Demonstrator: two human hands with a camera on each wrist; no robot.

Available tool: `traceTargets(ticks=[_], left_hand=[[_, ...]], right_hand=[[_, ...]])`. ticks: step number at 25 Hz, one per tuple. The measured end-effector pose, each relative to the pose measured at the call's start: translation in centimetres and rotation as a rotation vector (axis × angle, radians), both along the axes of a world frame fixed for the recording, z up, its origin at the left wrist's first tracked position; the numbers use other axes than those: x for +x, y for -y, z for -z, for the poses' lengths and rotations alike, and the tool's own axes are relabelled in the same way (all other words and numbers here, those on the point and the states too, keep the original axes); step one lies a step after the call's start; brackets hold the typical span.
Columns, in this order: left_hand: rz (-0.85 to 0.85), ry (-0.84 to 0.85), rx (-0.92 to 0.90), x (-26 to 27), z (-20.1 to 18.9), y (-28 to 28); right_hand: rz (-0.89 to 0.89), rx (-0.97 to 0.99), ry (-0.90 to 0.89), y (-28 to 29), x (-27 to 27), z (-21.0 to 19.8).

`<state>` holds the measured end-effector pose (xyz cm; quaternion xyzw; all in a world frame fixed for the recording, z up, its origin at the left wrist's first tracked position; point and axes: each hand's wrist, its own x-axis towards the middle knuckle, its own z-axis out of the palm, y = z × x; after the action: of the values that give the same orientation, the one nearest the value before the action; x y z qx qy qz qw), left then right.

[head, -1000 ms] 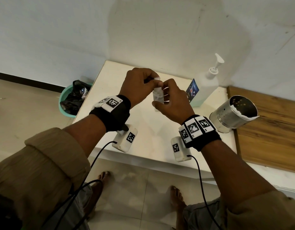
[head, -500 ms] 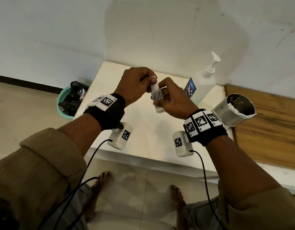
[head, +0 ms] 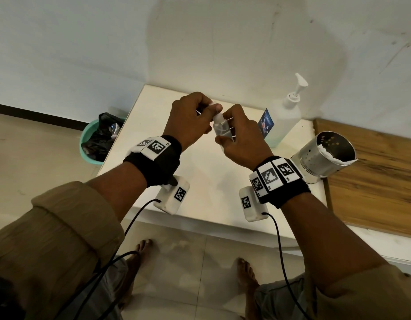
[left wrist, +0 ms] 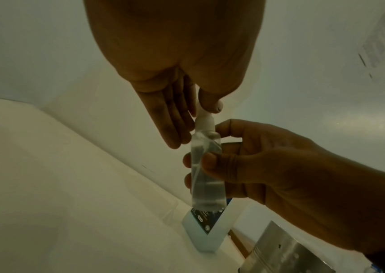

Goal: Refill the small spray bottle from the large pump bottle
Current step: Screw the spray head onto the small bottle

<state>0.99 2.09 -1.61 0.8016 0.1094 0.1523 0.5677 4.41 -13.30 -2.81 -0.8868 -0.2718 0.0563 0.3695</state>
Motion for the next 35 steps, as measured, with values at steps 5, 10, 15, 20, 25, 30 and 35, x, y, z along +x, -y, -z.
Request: traceTargets(ticks=[5, 10, 15, 20, 25, 30, 35], left_hand=[[-0.046, -0.025, -0.08, -0.1, -0.1, -0.1], [-0.04, -0.092, -0.258, -0.2, -0.7, -0.5], [-0.008, -0.069, -0.18, 0.0, -0.6, -0.5], [-0.012, -0.012, -0.098, 0.5, -0.5, -0.5], [0.056, 0.022, -0.023, 0.4, -0.4, -0.2], [0.1, 0.092, -0.343, 0.7, -2.9, -2.0], [0.071, 0.023, -0.226, 0.1, -2.3, -3.1]], right_hand=[[-0.027, 0.006, 0.058, -0.4, -0.6, -0.1], [0.058, 0.016, 0.079, -0.5, -0.6, 0.0], [0.049, 0.03, 0.042, -0.6, -0.9, 0.2], [0.048, 0.131, -0.115, -1.0, -0.8, -0.3], [-0.047, 0.276, -0.378, -0.3, -0.1, 0.0], [-0.154, 0.139, -0.522, 0.3, -0.7, 1.0], [-0.062, 0.211, -0.408, -0.3, -0.7, 1.0]])
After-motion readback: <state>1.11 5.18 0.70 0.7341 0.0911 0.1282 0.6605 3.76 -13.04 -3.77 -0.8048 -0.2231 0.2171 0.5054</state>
